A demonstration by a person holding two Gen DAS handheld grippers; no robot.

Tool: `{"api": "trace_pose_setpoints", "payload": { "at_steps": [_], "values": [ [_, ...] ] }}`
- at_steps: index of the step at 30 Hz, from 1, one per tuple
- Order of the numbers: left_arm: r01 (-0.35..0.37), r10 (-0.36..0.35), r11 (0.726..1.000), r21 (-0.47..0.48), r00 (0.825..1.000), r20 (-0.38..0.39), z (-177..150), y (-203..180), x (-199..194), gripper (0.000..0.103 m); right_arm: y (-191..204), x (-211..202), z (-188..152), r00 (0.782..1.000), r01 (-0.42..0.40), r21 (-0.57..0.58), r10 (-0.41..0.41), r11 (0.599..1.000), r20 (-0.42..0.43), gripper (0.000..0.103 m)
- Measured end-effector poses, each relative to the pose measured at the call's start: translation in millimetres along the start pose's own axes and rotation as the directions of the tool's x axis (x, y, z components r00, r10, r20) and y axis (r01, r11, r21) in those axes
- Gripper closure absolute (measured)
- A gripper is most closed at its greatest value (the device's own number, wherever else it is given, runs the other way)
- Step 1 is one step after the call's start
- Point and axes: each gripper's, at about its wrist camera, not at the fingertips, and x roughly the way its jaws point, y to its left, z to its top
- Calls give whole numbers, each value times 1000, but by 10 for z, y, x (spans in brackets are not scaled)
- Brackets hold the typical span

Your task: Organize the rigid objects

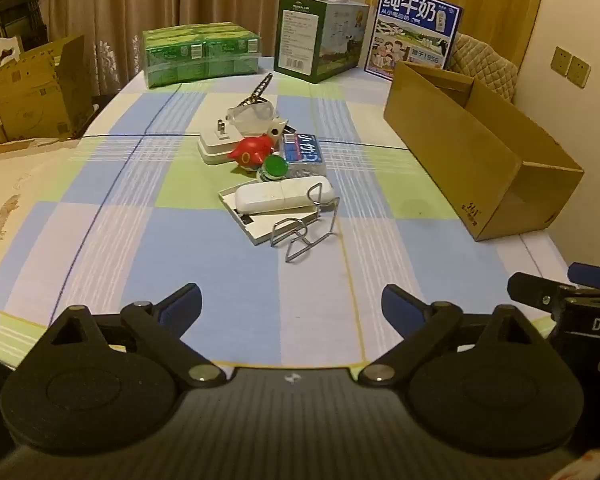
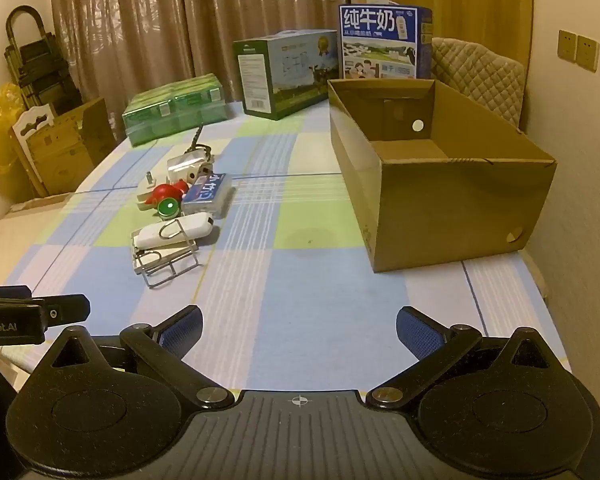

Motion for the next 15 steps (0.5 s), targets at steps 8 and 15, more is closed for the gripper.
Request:
{"api": "trace_pose_setpoints", "payload": {
  "at_steps": [8, 15],
  "values": [
    [9, -9, 1000, -4, 1000, 17, -14, 16, -36, 8, 9, 14, -29, 1000, -4, 2, 4, 1000, -2, 2],
    [10, -9, 1000, -6, 1000, 14, -2, 23, -27, 8, -37, 8, 7, 1000, -3, 4, 3, 1000, -1, 2]
  ]
}}
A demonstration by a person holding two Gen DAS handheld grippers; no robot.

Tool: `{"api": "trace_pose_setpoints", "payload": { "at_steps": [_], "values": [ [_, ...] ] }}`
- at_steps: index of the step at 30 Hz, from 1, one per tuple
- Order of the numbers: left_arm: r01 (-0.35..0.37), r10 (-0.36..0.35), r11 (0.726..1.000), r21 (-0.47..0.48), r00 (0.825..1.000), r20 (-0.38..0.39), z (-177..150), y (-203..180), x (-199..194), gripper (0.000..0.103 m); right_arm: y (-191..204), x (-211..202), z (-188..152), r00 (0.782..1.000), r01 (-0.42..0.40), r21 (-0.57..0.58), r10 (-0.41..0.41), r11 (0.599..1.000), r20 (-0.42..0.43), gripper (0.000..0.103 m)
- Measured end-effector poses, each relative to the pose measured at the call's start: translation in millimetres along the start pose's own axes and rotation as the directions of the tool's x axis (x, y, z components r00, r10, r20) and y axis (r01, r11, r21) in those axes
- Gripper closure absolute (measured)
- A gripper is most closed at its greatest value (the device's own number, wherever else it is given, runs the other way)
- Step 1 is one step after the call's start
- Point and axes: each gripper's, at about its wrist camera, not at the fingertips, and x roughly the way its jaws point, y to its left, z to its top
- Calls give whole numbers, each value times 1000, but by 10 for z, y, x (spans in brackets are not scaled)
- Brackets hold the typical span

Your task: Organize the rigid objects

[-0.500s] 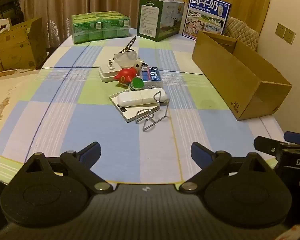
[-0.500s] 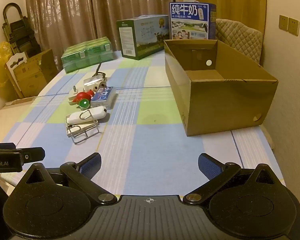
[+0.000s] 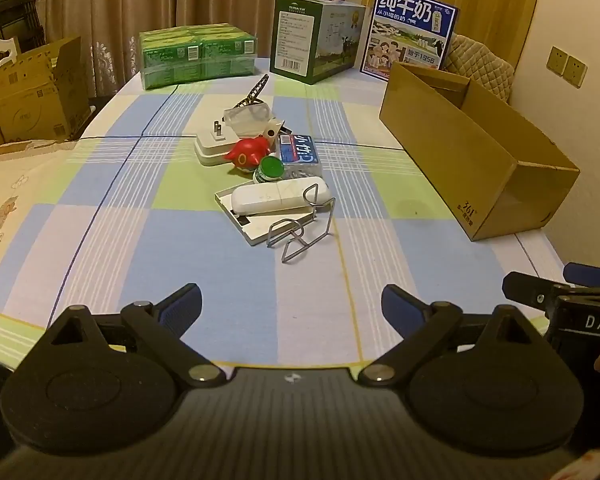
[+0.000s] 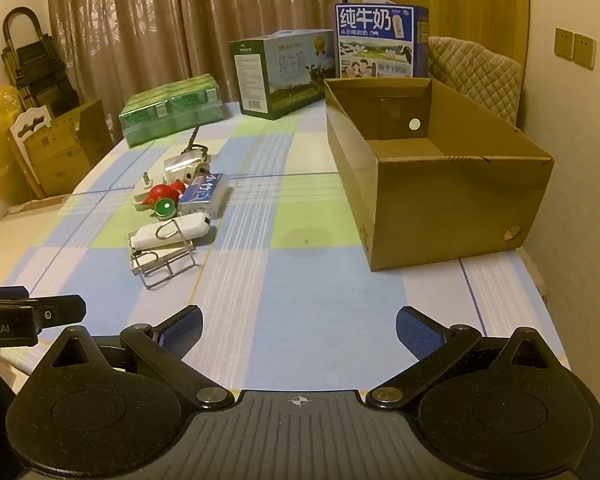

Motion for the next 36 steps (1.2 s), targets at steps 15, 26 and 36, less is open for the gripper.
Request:
{"api": "trace_pose_setpoints", "payload": {
  "at_steps": [15, 26, 36],
  "values": [
    [-1, 1, 1000, 0, 1000, 0, -3, -6, 2, 8, 9, 1, -15, 1000, 2, 0, -2, 1000, 0, 2],
    [-1, 1, 1000, -1, 1000, 0, -5, -9, 1, 8, 14, 3, -15, 1000, 2, 1, -2, 1000, 0, 2],
    [-1, 1, 1000, -2, 1000, 0, -6, -15, -1, 8, 15, 8, -2, 1000, 2, 2, -2, 1000, -2, 2]
  ]
}}
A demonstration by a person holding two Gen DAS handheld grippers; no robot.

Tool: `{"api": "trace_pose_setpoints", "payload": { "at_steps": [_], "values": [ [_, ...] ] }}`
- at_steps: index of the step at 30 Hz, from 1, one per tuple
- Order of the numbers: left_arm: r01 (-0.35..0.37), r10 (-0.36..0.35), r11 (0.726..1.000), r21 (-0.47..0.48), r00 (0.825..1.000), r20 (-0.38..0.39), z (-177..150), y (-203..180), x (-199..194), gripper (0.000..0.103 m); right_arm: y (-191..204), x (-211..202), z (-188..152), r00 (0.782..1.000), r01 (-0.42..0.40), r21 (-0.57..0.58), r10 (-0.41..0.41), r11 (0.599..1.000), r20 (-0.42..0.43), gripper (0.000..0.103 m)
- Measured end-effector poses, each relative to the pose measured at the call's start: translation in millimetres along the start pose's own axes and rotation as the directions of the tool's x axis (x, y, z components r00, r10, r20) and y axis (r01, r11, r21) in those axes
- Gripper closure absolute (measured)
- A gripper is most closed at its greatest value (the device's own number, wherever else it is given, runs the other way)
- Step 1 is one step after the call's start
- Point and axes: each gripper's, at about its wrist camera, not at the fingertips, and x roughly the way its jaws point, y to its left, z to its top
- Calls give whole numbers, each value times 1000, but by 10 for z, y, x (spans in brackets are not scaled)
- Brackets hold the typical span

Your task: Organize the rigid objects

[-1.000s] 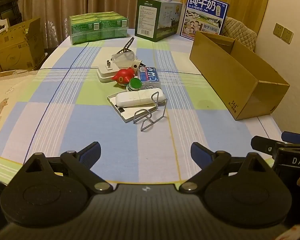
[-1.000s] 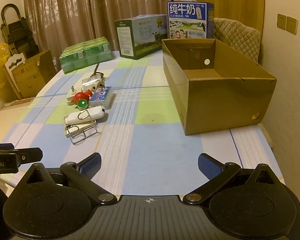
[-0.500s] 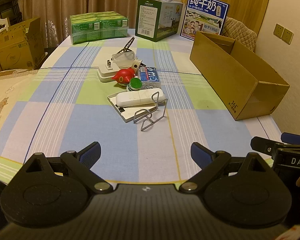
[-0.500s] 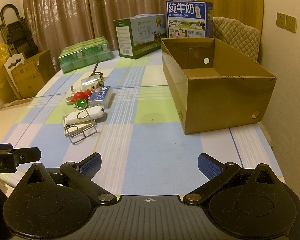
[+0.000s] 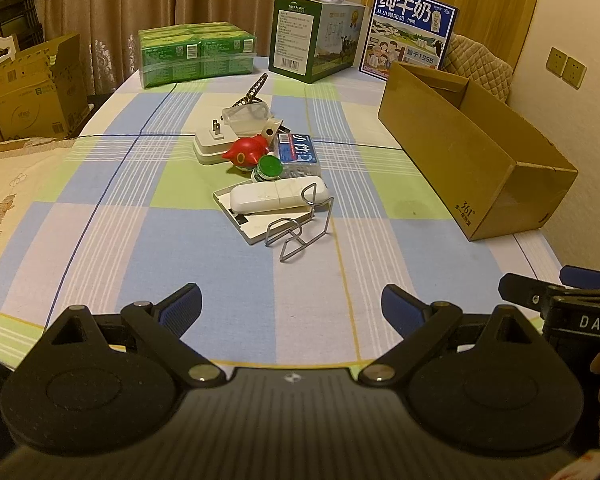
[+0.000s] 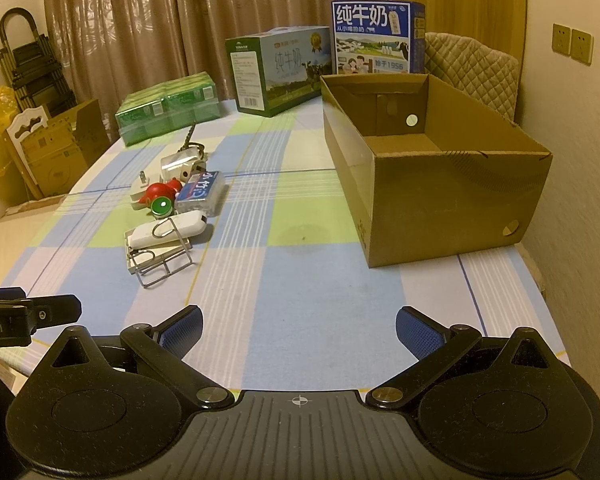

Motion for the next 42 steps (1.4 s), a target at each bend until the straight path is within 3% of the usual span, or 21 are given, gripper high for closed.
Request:
{"api": "trace_pose_setpoints", "payload": {
  "at_steps": [17, 23, 34, 40, 42],
  "values": [
    [19, -19, 1000, 14, 1000, 5, 33, -29, 4, 10, -31, 46, -29, 1000, 1, 6, -1, 1000, -3, 2],
    [4, -4, 1000, 8, 1000, 13, 150, 149, 50, 11, 54, 27, 53, 999, -47, 1, 47, 999, 15, 2],
    [-47, 42, 992, 114, 998, 43, 545, 519, 346, 10, 510, 337, 245, 980, -171, -182, 186, 968, 70, 2],
    [-43, 40, 993, 110, 999, 25, 620, 685, 651, 10, 690, 765, 263, 969, -227, -267, 244, 937, 30, 3],
    [-4, 0, 994, 110, 999, 42, 636, 700, 723, 10, 754, 909, 254, 967, -239, -301, 255, 923, 14, 3]
  ]
}}
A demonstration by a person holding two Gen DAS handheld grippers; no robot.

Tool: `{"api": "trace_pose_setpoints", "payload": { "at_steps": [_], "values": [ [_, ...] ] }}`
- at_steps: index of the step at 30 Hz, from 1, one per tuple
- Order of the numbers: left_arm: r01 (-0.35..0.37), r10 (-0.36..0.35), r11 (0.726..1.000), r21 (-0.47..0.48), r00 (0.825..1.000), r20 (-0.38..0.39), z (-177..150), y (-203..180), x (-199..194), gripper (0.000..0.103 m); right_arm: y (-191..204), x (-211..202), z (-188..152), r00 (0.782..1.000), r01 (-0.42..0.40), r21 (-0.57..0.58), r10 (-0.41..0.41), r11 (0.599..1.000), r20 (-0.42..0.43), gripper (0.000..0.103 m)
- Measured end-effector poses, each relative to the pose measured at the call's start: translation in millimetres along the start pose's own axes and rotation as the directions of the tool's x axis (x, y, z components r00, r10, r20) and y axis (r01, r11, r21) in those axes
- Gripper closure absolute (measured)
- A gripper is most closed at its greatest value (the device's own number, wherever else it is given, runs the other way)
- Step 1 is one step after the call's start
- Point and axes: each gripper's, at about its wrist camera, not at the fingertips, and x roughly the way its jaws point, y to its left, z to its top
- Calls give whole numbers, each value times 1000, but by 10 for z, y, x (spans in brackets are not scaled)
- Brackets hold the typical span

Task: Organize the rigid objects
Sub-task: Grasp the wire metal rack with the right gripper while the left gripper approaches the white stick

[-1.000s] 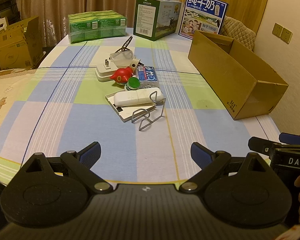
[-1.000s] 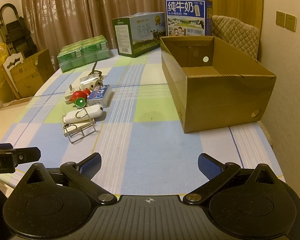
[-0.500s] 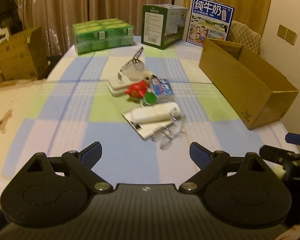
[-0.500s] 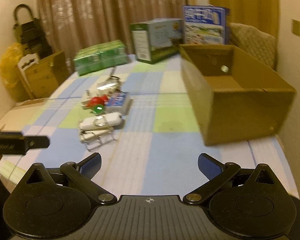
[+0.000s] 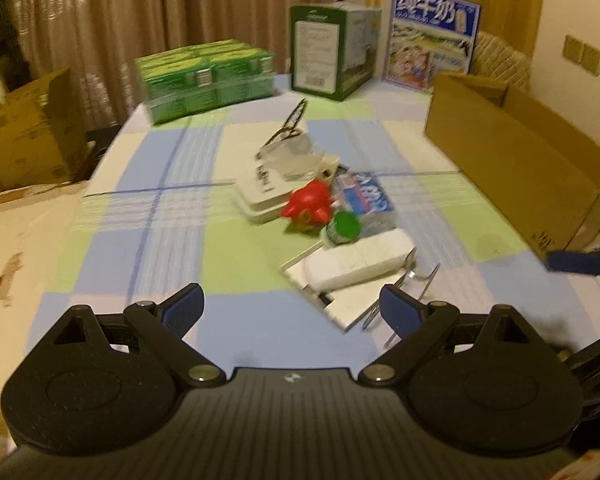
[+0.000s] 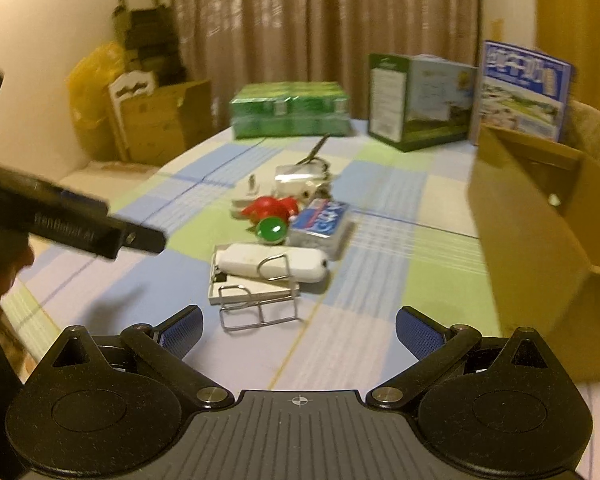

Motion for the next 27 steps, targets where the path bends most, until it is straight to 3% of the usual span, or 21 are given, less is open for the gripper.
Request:
{"api": "trace_pose_setpoints", "payload": {
  "at_steps": [5, 10, 13, 19, 27],
  "values": [
    [16, -17, 1000, 21, 1000, 22, 30, 32, 201, 10, 127, 334, -26, 998, -68, -105, 68, 992, -9, 3],
    [9, -9, 1000, -26, 1000, -9, -9, 152, 346, 10, 197, 716, -26, 993, -110, -143, 104, 984, -48, 19],
    [16, -17, 1000, -24, 1000, -10, -28, 176, 378, 10, 196, 870, -30, 991, -127, -133, 120, 983, -57, 22],
    [23, -24, 998, -52, 999, -22, -56, 221, 429, 10, 223, 1017, -37, 991, -115, -150, 103, 982, -83, 38],
    [41, -42, 998, -41, 999, -23, -59, 158, 456, 10, 143, 918, 0, 995, -60, -107, 52, 992, -81, 39]
  ]
}}
